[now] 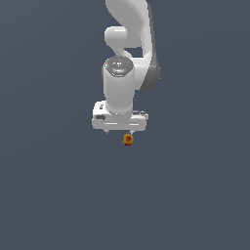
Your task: Pick up the object and move it to a goal position.
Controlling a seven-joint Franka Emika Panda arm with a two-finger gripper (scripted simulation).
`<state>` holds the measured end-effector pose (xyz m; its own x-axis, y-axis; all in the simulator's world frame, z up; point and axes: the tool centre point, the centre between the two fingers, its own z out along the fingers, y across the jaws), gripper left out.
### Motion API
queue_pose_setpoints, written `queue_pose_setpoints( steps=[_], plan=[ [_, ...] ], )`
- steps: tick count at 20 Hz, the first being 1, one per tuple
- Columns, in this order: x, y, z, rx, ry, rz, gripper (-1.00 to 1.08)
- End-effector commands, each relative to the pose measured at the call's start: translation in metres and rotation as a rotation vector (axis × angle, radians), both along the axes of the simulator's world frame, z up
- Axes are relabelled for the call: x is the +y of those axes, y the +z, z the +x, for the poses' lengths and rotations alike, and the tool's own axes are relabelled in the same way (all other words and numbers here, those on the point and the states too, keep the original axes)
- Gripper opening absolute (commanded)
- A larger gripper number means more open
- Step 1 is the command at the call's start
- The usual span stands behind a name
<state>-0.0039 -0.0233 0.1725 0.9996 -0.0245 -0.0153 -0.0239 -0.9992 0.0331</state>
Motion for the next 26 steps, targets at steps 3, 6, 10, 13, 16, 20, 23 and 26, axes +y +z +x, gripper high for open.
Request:
queue_pose_setpoints(
  steps=[3, 6, 10, 13, 16, 20, 23, 26],
  plan=[
    [0.0, 0.0, 0.0, 0.0, 0.004, -0.001, 1.0],
    [-0.001, 0.0, -0.001, 0.003, 0.023, -0.005, 1.0],
    [-0.003, 0.0, -0.002, 0.007, 0.05, -0.011, 1.0],
    [-0.003, 0.0, -0.002, 0.007, 0.051, -0.011, 1.0],
    [-0.002, -0.002, -0.003, 0.006, 0.05, -0.01, 1.0],
    [0.002, -0.011, -0.006, 0.004, 0.052, -0.005, 1.0],
    [0.006, -0.022, -0.011, 0.001, 0.054, 0.001, 1.0],
    [0.012, -0.037, -0.019, -0.002, 0.056, 0.009, 1.0]
  ],
)
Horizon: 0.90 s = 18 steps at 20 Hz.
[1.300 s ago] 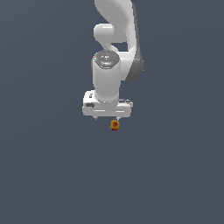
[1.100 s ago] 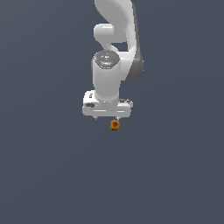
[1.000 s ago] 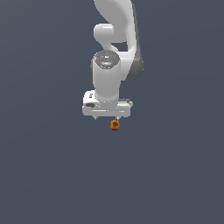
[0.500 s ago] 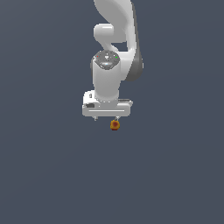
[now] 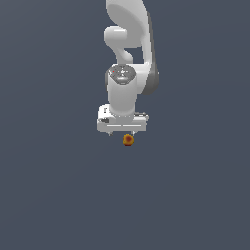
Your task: Pick up the object and move it to a goal position.
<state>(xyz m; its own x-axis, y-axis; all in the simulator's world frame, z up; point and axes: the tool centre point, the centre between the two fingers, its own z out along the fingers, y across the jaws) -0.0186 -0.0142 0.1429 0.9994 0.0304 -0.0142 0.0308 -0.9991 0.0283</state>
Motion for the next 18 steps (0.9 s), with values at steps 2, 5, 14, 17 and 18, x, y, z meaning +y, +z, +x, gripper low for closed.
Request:
queue_pose_setpoints(
  steps=[2, 5, 14, 17, 18],
  plan=[
    [0.008, -0.019, -0.01, -0.004, 0.002, 0.01, 1.0],
    [0.014, -0.034, -0.02, -0.008, 0.004, 0.017, 1.0],
    [0.023, -0.057, -0.036, -0.013, 0.004, 0.028, 1.0],
    [0.023, -0.057, -0.036, -0.012, 0.005, 0.028, 1.0],
    [0.023, -0.057, -0.036, -0.012, 0.005, 0.028, 1.0]
  ],
)
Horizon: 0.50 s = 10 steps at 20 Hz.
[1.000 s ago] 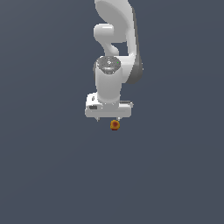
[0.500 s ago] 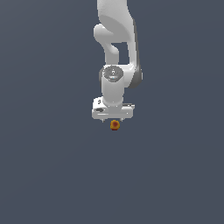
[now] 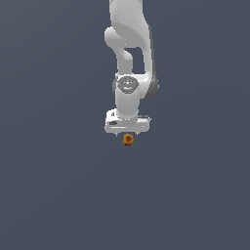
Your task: Pick up the object and move it to a goal position.
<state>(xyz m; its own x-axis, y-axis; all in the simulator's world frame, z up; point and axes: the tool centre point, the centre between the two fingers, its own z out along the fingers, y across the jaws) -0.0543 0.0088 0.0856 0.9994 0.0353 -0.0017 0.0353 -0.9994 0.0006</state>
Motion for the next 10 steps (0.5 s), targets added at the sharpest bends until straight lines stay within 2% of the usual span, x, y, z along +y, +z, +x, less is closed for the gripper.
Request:
queue_pose_setpoints(
  steps=[1, 10],
  plan=[
    [0.0, -0.001, 0.0, 0.0, 0.0, 0.0, 1.0],
    [0.0, -0.037, -0.002, -0.001, 0.0, 0.0, 1.0]
  ],
)
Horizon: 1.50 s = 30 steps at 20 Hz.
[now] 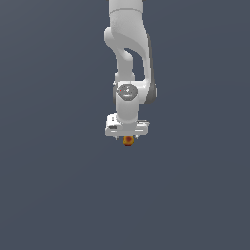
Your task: Pick up the object and move it to a goal position.
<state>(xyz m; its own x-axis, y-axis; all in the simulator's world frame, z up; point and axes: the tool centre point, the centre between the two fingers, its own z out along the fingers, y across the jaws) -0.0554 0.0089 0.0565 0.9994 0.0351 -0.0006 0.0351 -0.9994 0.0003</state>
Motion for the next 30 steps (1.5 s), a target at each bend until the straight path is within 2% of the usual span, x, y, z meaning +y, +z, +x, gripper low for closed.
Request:
queue_pose_setpoints(
  steps=[1, 7, 8, 21, 30],
  plan=[
    [0.0, -0.012, 0.0, 0.0, 0.0, 0.0, 1.0],
    [0.0, -0.022, 0.0, -0.001, 0.0, 0.0, 1.0],
    [0.0, -0.022, 0.0, -0.001, 0.0, 0.0, -1.0],
    [0.0, -0.018, 0.001, -0.001, 0.001, 0.001, -1.0],
    [-0.01, 0.021, 0.009, -0.001, 0.001, 0.001, -1.0]
  ],
)
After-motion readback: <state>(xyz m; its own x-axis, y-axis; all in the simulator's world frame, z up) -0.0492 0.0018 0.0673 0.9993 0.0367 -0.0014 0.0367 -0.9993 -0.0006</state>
